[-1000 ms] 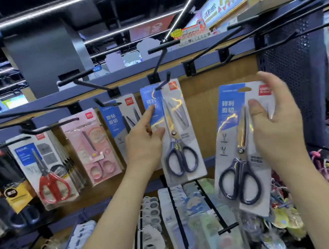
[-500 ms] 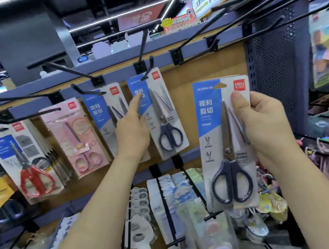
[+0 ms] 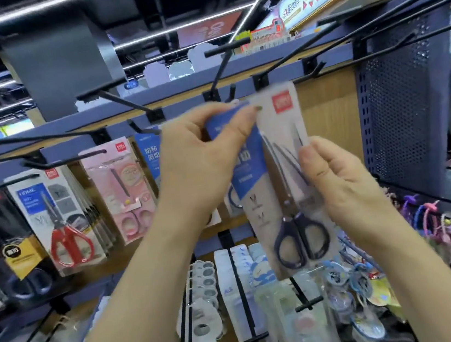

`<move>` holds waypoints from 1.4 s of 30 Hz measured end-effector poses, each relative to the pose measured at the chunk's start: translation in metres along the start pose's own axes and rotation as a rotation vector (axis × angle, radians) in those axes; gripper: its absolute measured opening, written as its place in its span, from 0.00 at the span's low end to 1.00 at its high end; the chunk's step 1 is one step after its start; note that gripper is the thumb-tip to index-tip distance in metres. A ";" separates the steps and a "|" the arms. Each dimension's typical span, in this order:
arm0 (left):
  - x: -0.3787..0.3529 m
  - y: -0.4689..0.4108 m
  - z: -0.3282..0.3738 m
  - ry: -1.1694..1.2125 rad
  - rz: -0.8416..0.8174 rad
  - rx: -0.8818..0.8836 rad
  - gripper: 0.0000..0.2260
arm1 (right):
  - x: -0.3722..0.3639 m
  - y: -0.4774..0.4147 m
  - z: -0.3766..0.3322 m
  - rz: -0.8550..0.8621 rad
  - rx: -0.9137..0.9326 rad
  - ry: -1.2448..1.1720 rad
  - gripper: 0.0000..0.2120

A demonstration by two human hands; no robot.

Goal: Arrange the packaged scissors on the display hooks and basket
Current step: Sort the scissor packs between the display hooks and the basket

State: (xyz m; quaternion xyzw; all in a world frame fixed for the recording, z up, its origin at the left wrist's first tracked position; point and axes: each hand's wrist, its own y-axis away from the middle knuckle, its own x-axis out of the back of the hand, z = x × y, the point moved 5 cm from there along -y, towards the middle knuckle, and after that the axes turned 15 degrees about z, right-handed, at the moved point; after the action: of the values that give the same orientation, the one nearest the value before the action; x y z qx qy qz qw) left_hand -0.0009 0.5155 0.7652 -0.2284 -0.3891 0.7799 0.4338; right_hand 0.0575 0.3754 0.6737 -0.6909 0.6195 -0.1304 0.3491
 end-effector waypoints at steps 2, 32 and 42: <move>0.005 -0.011 0.011 0.023 0.038 -0.089 0.04 | 0.004 0.006 0.013 -0.060 -0.096 0.070 0.14; 0.015 0.000 -0.134 -0.348 0.043 0.369 0.04 | -0.008 -0.004 0.088 0.147 -0.468 0.257 0.20; 0.009 -0.020 -0.175 -0.554 0.135 0.293 0.07 | 0.002 -0.011 0.110 0.093 -0.400 0.633 0.13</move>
State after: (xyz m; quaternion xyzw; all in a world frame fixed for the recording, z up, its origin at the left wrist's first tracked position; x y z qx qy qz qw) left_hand 0.1258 0.6011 0.6775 0.0323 -0.3598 0.8872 0.2869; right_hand 0.1341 0.4087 0.6010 -0.6422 0.7406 -0.1976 0.0041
